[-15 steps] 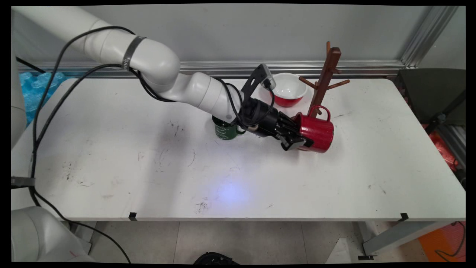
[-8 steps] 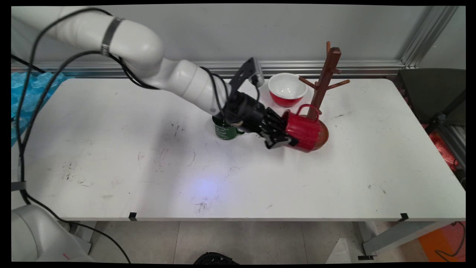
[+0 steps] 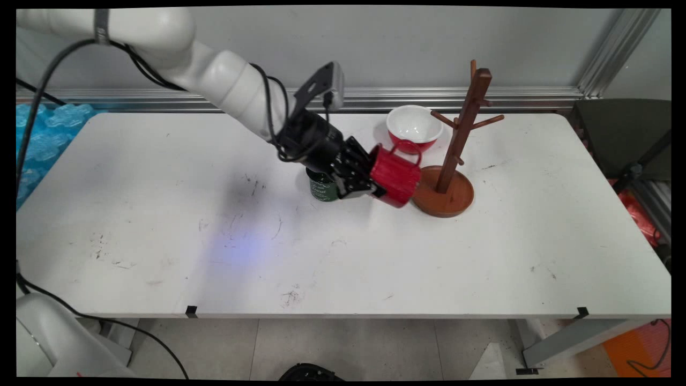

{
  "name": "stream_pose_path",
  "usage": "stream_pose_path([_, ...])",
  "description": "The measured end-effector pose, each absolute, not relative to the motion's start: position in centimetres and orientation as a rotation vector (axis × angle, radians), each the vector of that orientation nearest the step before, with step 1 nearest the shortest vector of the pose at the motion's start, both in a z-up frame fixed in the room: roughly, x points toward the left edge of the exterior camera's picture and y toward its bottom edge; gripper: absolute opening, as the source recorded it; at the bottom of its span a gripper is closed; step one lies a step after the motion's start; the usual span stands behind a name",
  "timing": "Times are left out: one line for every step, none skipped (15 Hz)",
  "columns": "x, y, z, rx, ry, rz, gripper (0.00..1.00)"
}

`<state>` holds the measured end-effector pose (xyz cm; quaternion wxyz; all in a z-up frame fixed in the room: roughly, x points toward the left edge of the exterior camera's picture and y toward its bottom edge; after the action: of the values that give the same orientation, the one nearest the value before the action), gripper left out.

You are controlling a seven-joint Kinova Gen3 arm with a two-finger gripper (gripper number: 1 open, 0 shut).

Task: Place the picked object on the table

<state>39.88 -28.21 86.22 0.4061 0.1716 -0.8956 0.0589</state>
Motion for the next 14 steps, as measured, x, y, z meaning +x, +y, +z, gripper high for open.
stream_pose_path([40.4,-28.1,86.7,0.423,-2.275,0.156,0.0])
stream_pose_path([40.8,-28.1,87.2,0.412,-2.29,0.162,0.0])
stream_pose_path([41.1,-28.0,87.6,0.404,-2.303,0.168,0.0])
stream_pose_path([41.5,-28.0,88.1,0.396,-2.32,0.176,0.0])
stream_pose_path([41.9,-27.9,88.5,0.383,-2.342,0.184,0.0])
stream_pose_path([42.3,-27.9,88.8,0.367,-2.367,0.191,0.0])
stream_pose_path([42.7,-27.8,88.9,0.35,-2.392,0.195,0.0])
stream_pose_path([43.2,-27.8,89.1,0.324,-2.425,0.2,0.0])
stream_pose_path([43.6,-27.7,89.2,0.297,-2.458,0.206,0.0])
stream_pose_path([44.0,-27.7,89.3,0.268,-2.491,0.213,0.0])
stream_pose_path([44.3,-27.7,89.4,0.246,-2.519,0.218,0.0])
stream_pose_path([44.5,-27.6,89.4,0.223,-2.55,0.222,0.0])
stream_pose_path([44.8,-27.5,89.4,0.202,-2.579,0.225,0.0])
stream_pose_path([44.9,-27.5,89.4,0.183,-2.601,0.226,0.0])
